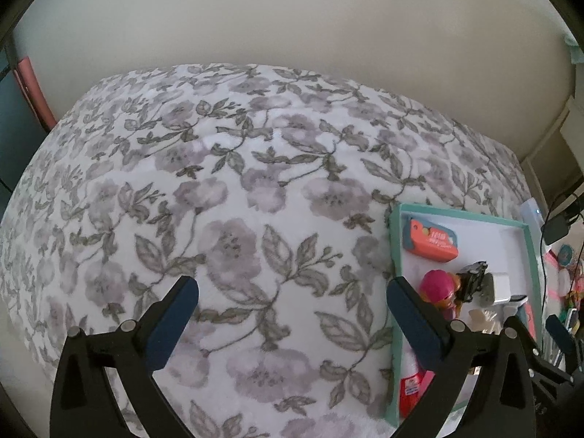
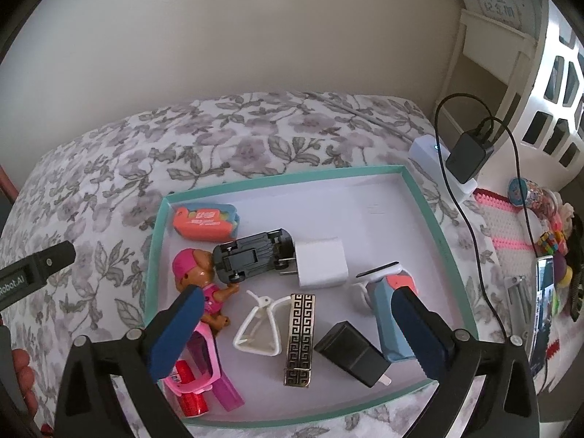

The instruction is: Organize rigid objects

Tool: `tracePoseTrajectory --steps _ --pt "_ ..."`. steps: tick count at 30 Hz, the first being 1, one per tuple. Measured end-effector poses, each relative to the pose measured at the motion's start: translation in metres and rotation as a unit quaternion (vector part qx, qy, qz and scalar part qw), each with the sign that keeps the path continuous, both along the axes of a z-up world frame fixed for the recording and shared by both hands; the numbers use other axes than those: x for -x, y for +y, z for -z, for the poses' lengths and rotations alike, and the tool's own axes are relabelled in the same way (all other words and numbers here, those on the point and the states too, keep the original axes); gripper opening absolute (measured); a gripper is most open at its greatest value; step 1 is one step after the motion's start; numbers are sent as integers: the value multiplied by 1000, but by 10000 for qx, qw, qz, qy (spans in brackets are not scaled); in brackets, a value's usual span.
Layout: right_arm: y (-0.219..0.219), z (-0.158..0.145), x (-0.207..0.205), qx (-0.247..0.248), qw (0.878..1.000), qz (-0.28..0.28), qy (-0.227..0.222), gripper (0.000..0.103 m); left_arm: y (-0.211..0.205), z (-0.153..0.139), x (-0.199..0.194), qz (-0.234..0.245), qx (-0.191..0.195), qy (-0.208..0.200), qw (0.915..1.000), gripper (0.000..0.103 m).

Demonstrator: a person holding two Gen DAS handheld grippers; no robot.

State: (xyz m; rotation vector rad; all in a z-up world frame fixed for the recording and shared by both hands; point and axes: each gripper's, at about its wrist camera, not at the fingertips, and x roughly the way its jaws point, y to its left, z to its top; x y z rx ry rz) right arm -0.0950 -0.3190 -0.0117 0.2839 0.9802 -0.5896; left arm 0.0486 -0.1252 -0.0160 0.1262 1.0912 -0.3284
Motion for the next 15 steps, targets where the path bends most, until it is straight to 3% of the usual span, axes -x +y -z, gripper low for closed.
tracePoseTrajectory --steps 15 --pt "31 -3 7 71 9996 -285 54 103 20 -20 39 28 -253 -442 9987 103"
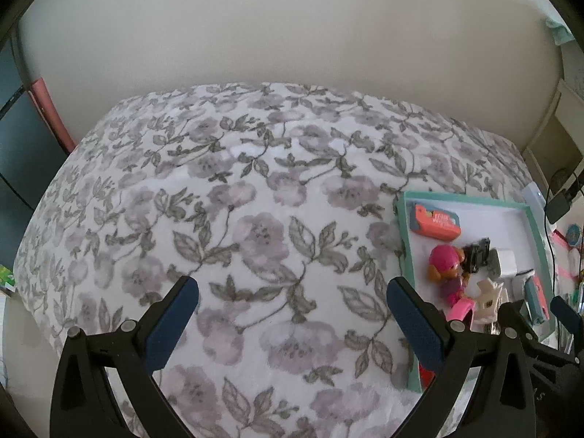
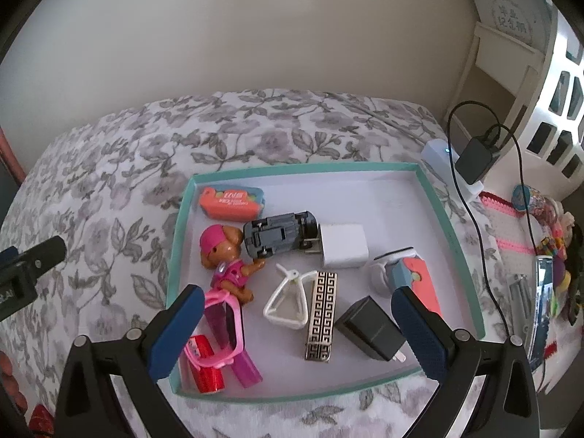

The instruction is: Organize rigid objects

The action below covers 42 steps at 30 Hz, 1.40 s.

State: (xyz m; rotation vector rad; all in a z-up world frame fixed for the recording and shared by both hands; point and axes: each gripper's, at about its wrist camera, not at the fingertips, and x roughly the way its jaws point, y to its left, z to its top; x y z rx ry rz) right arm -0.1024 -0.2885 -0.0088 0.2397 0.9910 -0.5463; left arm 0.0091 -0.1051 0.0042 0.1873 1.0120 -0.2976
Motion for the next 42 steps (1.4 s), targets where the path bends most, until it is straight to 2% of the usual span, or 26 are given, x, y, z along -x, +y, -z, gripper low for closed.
tracePoseTrajectory --steps 3,15,23,30,42 --pt "3 0 5 -55 10000 8 -20 103 3 0 5 96 61 0 9999 103" --pt "17 4 19 -220 9998 -16 23 103 15 6 25 30 -226 -74 9997 103" --pt "31 3 25 -149 9998 -113 59 103 26 16 33 -20 -409 82 9991 103" --pt "36 -2 28 -15 9999 -125 17 103 36 18 33 -139 -317 167 9993 103" --pt "34 0 27 -67 9999 -115 67 103 32 24 30 22 -331 278 9991 103"
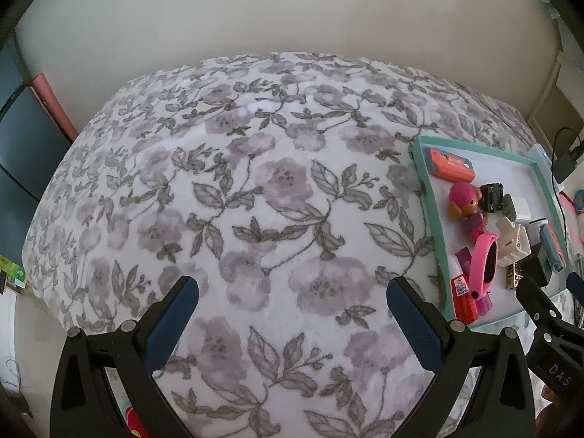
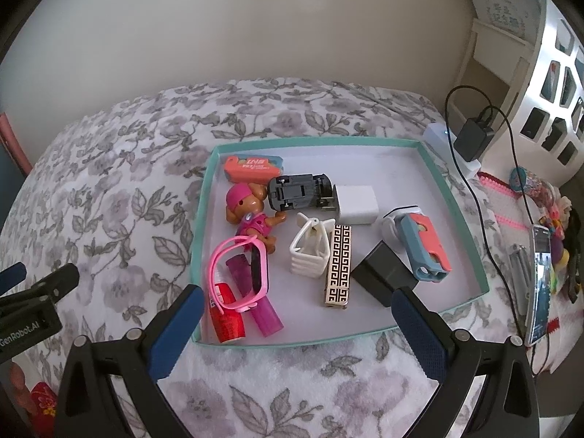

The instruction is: Organize rigid objects

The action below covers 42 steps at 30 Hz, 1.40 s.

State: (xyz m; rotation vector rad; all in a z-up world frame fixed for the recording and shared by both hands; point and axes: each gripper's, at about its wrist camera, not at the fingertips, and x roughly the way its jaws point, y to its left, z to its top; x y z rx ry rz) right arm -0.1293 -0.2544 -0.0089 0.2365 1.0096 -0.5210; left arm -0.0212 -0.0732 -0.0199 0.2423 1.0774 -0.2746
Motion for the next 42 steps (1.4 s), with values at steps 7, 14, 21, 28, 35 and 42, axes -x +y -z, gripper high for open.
tracePoseTrajectory --steps 7,14,21,28,35,42 --pt "3 2 -5 96 9999 -103 58 103 3 1 -3 -60 3 30 10000 103" --pt "5 3 -7 137 9997 -160 99 103 3 3 -4 -94 -52 45 9999 103" --pt "3 4 -7 134 9998 -150 91 103 3 5 -5 -95 -101 104 9998 103" --pt "3 4 -7 137 9997 -167 100 103 1 7 -5 -51 -168 115 9998 103" --pt "3 5 -8 132 9997 -166 117 103 3 8 -6 -46 -117 159 9998 103" --pt "4 6 -8 122 9997 -168 120 103 2 9 -6 -87 -148 153 9997 103"
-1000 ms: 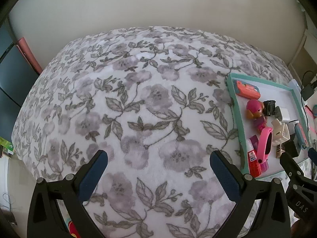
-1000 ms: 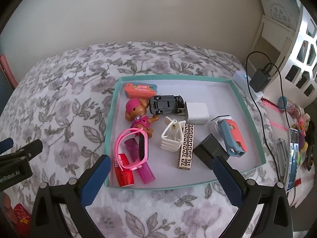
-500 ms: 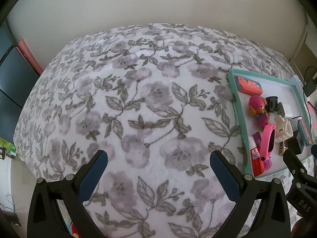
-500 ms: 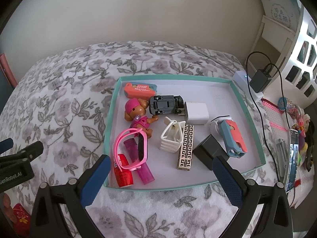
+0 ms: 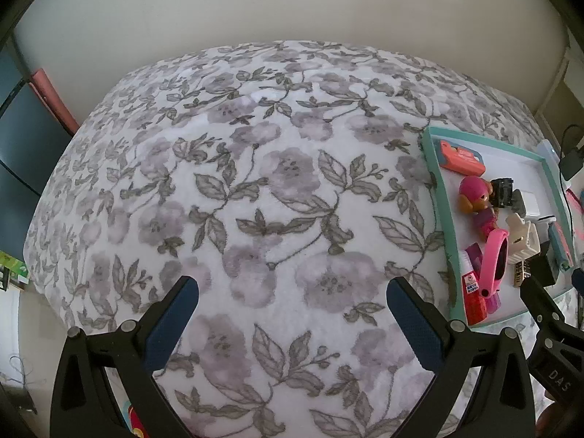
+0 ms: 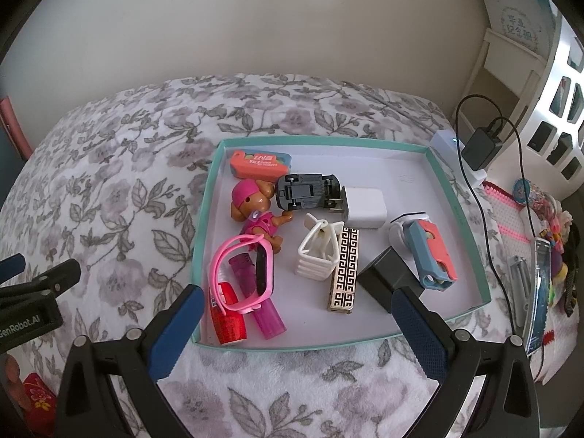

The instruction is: Organize rigid objects

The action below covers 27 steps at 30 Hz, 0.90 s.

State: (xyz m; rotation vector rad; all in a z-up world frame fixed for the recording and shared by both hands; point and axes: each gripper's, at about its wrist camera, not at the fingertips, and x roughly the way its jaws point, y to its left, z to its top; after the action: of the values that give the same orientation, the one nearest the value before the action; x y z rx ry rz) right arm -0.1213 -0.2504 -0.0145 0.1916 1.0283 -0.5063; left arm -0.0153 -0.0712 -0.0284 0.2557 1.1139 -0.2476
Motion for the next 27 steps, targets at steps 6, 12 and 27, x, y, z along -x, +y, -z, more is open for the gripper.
tracePoseTrajectory --steps 6,12,27 --pt "1 0 0 2 10000 1 6 103 1 0 0 -69 2 12 10000 103" --pt "1 1 -1 -7 10000 -11 20 103 0 0 -1 -79 1 15 10000 103" --pt "1 2 -1 -12 10000 -7 22 103 1 -1 -1 -120 73 20 9999 103"
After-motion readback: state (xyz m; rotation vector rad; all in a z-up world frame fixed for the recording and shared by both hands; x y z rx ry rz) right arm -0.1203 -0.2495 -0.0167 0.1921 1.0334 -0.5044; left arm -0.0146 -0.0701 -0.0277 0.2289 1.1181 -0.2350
